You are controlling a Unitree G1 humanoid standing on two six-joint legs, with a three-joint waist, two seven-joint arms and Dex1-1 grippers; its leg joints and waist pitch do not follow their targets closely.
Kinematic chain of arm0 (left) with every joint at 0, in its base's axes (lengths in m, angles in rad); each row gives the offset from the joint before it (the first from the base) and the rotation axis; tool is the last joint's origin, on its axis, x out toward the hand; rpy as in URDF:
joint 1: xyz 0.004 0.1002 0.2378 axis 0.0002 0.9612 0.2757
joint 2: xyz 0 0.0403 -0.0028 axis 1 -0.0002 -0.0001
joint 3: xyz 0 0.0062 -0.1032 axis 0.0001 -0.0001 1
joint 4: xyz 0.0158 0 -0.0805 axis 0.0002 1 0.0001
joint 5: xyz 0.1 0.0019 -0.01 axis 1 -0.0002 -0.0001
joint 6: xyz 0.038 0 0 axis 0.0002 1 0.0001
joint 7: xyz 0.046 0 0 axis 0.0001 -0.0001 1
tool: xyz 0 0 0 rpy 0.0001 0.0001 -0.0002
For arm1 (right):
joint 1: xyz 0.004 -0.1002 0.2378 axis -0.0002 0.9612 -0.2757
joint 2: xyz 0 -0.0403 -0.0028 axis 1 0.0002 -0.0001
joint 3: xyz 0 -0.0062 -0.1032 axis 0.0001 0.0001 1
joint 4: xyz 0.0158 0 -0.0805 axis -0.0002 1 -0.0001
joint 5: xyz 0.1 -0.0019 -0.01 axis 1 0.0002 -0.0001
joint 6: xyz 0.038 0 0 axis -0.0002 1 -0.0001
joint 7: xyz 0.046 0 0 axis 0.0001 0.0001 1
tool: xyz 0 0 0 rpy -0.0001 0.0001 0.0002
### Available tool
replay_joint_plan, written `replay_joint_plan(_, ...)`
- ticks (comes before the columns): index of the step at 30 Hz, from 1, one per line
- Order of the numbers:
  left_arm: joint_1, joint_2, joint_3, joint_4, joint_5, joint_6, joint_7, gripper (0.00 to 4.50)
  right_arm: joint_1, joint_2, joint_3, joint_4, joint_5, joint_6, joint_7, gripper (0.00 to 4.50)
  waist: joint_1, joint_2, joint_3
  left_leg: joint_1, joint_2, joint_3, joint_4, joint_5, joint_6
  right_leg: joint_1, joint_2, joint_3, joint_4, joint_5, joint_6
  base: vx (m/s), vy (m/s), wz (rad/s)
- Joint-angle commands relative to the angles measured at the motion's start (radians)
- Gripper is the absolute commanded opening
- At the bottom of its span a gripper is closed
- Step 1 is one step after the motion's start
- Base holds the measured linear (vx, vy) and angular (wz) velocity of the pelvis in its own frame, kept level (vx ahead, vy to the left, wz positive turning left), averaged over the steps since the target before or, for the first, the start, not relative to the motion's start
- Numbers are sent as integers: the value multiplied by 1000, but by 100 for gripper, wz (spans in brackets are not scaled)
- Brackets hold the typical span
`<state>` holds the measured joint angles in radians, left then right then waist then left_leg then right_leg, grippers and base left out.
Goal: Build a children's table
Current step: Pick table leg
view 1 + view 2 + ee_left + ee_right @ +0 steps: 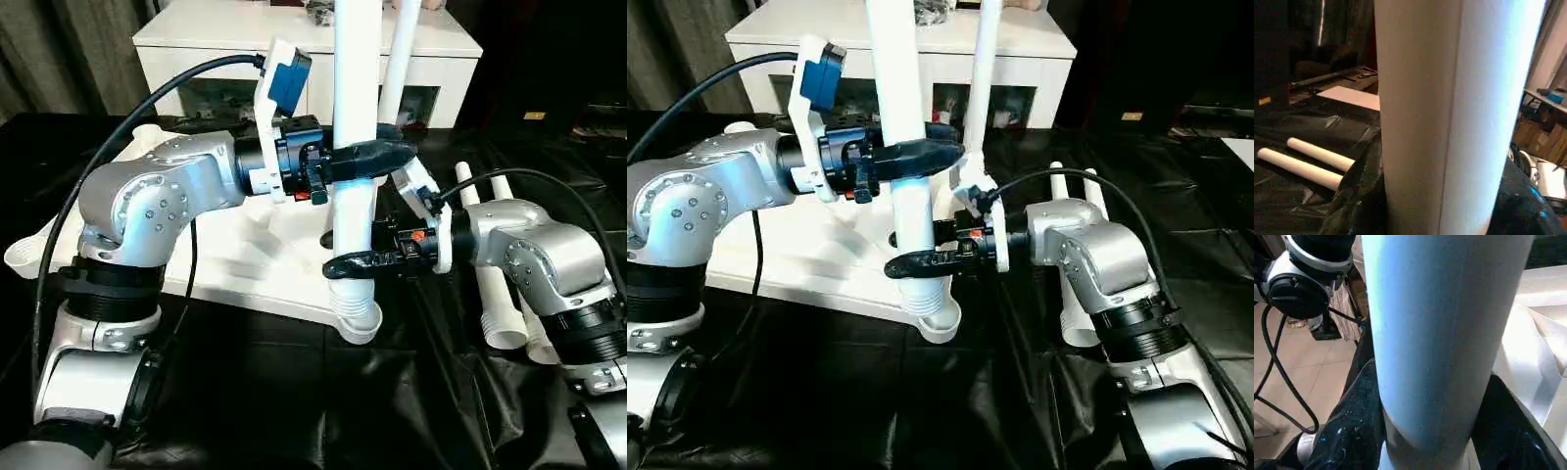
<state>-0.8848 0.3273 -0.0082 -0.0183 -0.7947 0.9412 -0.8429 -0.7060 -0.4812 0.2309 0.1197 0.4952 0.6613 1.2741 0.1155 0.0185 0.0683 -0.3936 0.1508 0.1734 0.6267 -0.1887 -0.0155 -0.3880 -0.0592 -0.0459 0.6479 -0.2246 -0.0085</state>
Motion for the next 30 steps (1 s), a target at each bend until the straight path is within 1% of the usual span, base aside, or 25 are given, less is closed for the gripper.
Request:
replay_joint_plan(1, -27, -9, 9, -13, -49, 26, -14, 255, -8, 1, -13, 3, -13, 0, -21, 186, 3, -11, -86, 23, 73, -26, -59, -33, 52, 52, -92, 46, -55, 70, -309, 0, 0, 0)
replay_joint_plan(3, -26, -10, 19, -9, -61, 26, -22, 285, 2, 4, -19, -6, -9, 2, -31, 186, 2, -6, -86, 23, 73, -27, -59, -39, 51, 51, -91, 46, -55, 67, -307, 0, 0, 0)
replay_joint_plan(5, -26, -9, 24, -10, -70, 30, -28, 303, 9, 7, -23, -14, -7, 4, -42, 186, 3, -7, -86, 24, 74, -27, -60, -40, 49, 51, -92, 46, -54, 69, -306, 0, 0, 0)
replay_joint_plan(6, -25, -9, 26, -11, -74, 33, -31, 316, 14, 9, -29, -18, -4, 5, -50, 186, 3, 1, -87, 23, 74, -29, -59, -40, 47, 51, -92, 46, -54, 69, -306, 0, 0, 0)
replay_joint_plan(7, -25, -10, 29, -12, -79, 36, -32, 316, 20, 12, -36, -23, 0, 7, -59, 186, 2, 0, -86, 24, 74, -28, -60, -43, 45, 50, -91, 46, -56, 69, -303, 0, 0, 0)
replay_joint_plan(8, -26, -15, 36, -9, -86, 39, -29, 339, 25, 16, -45, -29, 5, 10, -70, 186, 2, -3, -86, 24, 74, -28, -61, -46, 42, 51, -91, 46, -55, 73, -304, 0, 0, 0)
replay_joint_plan(9, -26, -21, 47, -4, -95, 38, -33, 344, 33, 21, -60, -38, 15, 16, -86, 186, 3, 0, -87, 24, 74, -28, -61, -47, 41, 52, -92, 46, -55, 77, -306, 0, 0, 0)
replay_joint_plan(11, -27, -25, 57, 5, -99, 36, -33, 347, 37, 24, -71, -43, 20, 18, -98, 186, 2, -3, -88, 24, 72, -28, -60, -49, 41, 53, -91, 46, -56, 81, -308, 0, 0, 0)
replay_joint_plan(12, -28, -29, 78, 30, -96, 19, -27, 368, 43, 28, -99, -46, 31, 22, -122, 186, 2, 3, -87, 24, 72, -28, -61, -57, 37, 52, -90, 46, -58, 71, -306, 0, 0, 0)
replay_joint_plan(13, -28, -32, 90, 45, -93, 8, -24, 381, 46, 29, -116, -47, 37, 25, -135, 186, 1, 2, -86, 23, 71, -27, -61, -62, 36, 52, -91, 47, -60, 66, -303, 0, 0, 0)
replay_joint_plan(15, -25, -30, 112, 76, -85, -29, -29, 387, 53, 33, -151, -54, 57, 36, -158, 186, 2, 4, -86, 26, 73, -30, -63, -75, 25, 53, -92, 46, -62, 44, -296, 0, 0, 0)
replay_joint_plan(16, -25, -30, 112, 76, -85, -29, -29, 390, 53, 33, -151, -54, 57, 36, -158, 185, 1, 3, -86, 25, 73, -30, -64, -75, 23, 54, -92, 46, -62, 43, -295, 0, 0, 0)
replay_joint_plan(17, -20, -34, 128, 96, -76, -65, -28, 399, 59, 34, -166, -64, 70, 45, -167, 185, 2, 7, -85, 26, 73, -30, -64, -82, 19, 52, -90, 45, -64, 38, -292, 0, 0, 0)
replay_joint_plan(18, 3, -37, 163, 134, -81, -122, -63, 413, 78, 38, -199, -87, 100, 65, -188, 185, 1, 7, -84, 26, 72, -30, -65, -91, 19, 53, -91, 46, -67, 31, -290, 0, 0, 0)
replay_joint_plan(19, 14, -42, 179, 151, -83, -142, -67, 421, 88, 39, -210, -95, 108, 71, -196, 184, 3, 10, -85, 26, 72, -30, -65, -95, 16, 53, -91, 46, -65, 30, -290, 0, 0, 0)
replay_joint_plan(20, 15, -42, 180, 153, -83, -143, -67, 424, 88, 39, -211, -96, 108, 71, -196, 184, 3, 8, -84, 27, 73, -29, -66, -101, 15, 54, -92, 46, -67, 31, -287, 0, 0, 0)
replay_joint_plan(21, 36, -44, 191, 170, -73, -171, -69, 424, 102, 42, -219, -102, 106, 69, -213, 184, 3, 15, -86, 27, 73, -32, -66, -104, 12, 54, -93, 45, -65, 29, -287, 0, 0, 0)
replay_joint_plan(22, 48, -43, 193, 175, -65, -186, -71, 424, 107, 43, -220, -103, 103, 65, -223, 184, 1, 13, -87, 27, 73, -31, -66, -104, 10, 54, -93, 45, -66, 32, -286, 0, 0, 0)
replay_joint_plan(24, 77, -30, 187, 196, -16, -239, -65, 424, 119, 54, -234, -106, 97, 59, -261, 184, 1, 15, -87, 27, 73, -32, -67, -106, 4, 54, -92, 45, -65, 34, -281, 0, 0, 0)
replay_joint_plan(25, 94, -13, 166, 209, 37, -276, -49, 424, 126, 62, -241, -107, 80, 43, -293, 184, 0, 19, -87, 28, 74, -32, -68, -115, 1, 52, -92, 45, -66, 26, -278, 0, 0, 0)
replay_joint_plan(26, 139, 48, 62, 238, 198, -418, -52, 424, 132, 79, -239, -81, 3, -26, -382, 184, -3, 15, -86, 27, 76, -34, -71, -126, -4, 52, -92, 45, -69, 7, -265, 0, 0, 0)
replay_joint_plan(27, 165, 86, -6, 253, 295, -508, -61, 424, 133, 88, -234, -61, -47, -70, -433, 184, -7, 15, -83, 24, 76, -38, -77, -132, -15, 50, -91, 48, -77, -42, -220, 0, 0, 0)
replay_joint_plan(28, 197, 134, -89, 269, 398, -587, -61, 424, 134, 103, -234, -31, -96, -117, -495, 184, -8, 17, -83, 27, 76, -38, -79, -143, -29, 47, -92, 47, -76, -65, -205, 0, 0, 0)
replay_joint_plan(29, 217, 161, -136, 281, 464, -639, -64, 424, 137, 113, -236, -18, -123, -141, -537, 184, -11, 22, -84, 34, 78, -37, -81, -161, -53, 43, -94, 49, -78, -97, -187, 0, 0, 0)
replay_joint_plan(30, 237, 177, -165, 290, 482, -657, -107, 424, 147, 131, -246, -11, -130, -177, -560, 184, -15, 29, -83, 36, 76, -36, -83, -177, -74, 41, -92, 50, -76, -106, -185, 0, 0, 0)
